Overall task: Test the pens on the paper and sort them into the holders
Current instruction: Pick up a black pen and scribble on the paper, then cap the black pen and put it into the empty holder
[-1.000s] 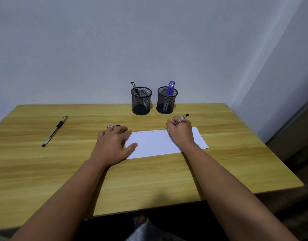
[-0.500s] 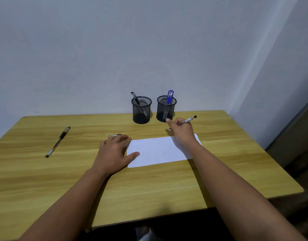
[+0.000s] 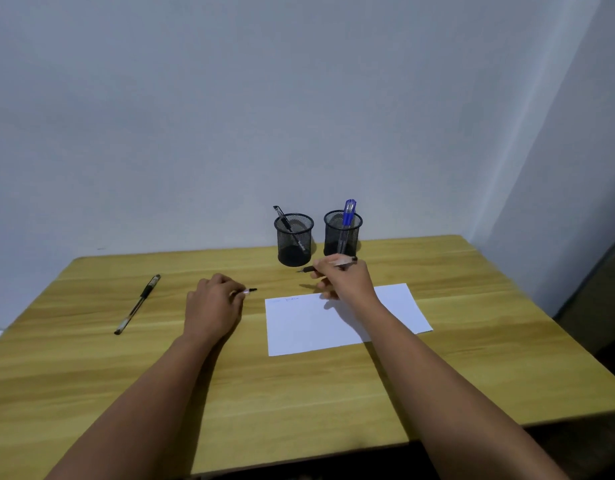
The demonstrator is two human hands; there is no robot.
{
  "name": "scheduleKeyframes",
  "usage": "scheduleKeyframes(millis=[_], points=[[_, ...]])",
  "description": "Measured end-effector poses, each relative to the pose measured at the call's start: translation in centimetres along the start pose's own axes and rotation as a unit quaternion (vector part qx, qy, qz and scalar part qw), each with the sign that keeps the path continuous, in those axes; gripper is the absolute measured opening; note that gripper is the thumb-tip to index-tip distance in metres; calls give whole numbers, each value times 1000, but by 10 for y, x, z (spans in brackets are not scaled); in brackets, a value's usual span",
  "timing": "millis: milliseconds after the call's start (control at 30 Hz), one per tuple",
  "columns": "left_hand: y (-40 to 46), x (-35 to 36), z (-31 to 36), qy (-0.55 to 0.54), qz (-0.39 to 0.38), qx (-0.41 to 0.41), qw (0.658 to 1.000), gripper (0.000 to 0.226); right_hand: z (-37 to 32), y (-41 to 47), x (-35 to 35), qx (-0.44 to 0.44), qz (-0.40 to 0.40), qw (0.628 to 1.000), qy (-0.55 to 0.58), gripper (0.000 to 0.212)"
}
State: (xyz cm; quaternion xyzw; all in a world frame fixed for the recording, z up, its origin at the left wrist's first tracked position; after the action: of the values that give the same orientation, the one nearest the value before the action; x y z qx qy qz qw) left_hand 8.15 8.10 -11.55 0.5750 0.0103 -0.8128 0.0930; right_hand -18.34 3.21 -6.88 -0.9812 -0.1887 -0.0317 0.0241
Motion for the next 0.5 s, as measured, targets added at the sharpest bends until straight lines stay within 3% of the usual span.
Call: scheduleKeyframes(millis=[200,500], points=[[-5,-11,17,-163,7,45,986,13,4,-11,7,-15,-48,999,-13,6],[-12,-25,47,-227,-7,118,967,14,-6,-21,10,-43,-76,996,-16,11]])
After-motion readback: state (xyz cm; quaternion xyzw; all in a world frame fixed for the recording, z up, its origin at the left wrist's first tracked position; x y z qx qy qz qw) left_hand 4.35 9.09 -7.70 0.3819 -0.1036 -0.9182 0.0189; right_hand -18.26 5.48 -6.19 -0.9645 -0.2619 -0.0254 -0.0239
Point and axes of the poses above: each hand's wrist, its own y-axis towards the middle knuckle, its own x-axis out of the palm, z = x × y, the point moved 2 cm from there along y, towards the middle knuckle, and after that the axes turned 15 degrees about -z, right-handed, at the moved point
